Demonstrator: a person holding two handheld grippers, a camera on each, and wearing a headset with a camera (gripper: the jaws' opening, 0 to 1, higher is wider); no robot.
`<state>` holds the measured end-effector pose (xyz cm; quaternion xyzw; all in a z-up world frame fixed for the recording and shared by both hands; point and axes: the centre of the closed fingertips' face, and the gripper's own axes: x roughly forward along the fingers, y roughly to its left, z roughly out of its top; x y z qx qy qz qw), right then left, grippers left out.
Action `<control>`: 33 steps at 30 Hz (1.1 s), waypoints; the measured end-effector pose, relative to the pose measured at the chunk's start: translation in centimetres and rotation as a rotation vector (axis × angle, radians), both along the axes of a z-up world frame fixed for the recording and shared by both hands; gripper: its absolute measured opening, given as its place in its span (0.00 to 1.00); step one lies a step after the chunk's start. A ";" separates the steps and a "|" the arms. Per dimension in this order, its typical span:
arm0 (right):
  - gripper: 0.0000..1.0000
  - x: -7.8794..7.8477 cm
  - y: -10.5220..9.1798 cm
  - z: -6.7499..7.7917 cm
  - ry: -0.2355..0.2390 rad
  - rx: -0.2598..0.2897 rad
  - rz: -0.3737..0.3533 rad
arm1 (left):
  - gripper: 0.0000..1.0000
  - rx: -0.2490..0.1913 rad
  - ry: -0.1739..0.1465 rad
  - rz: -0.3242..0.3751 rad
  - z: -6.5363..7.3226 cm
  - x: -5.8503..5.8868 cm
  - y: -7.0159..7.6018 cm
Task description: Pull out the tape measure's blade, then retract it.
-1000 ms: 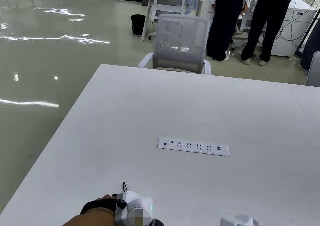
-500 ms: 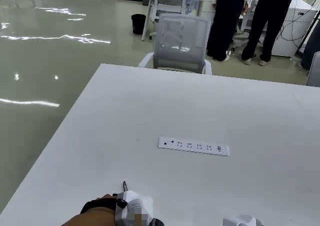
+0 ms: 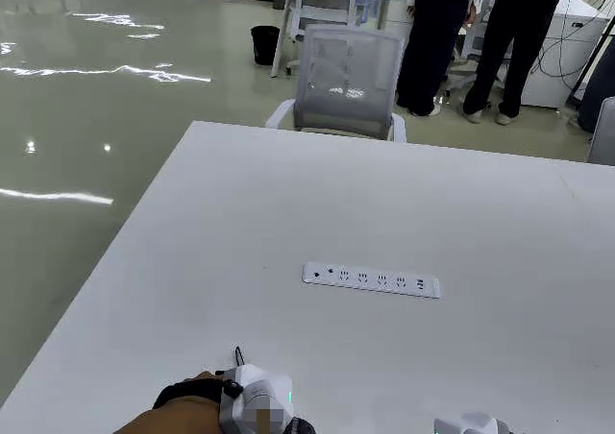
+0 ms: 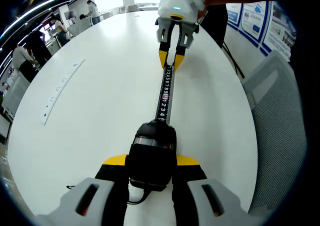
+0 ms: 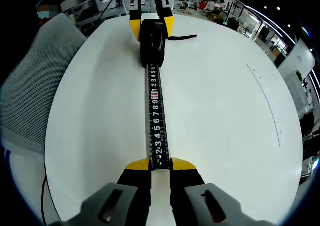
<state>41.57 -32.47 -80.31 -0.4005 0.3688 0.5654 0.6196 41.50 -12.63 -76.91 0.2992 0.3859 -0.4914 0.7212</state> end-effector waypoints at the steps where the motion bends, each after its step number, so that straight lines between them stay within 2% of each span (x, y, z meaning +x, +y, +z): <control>1: 0.11 0.0 0.0 0.0 0.001 0.001 0.000 | 0.28 0.000 0.000 0.001 0.0 0.0 0.0; 33: 0.11 0.2 -2.1 0.0 0.000 -0.007 -0.019 | 0.28 -0.007 0.001 0.010 0.0 0.1 0.0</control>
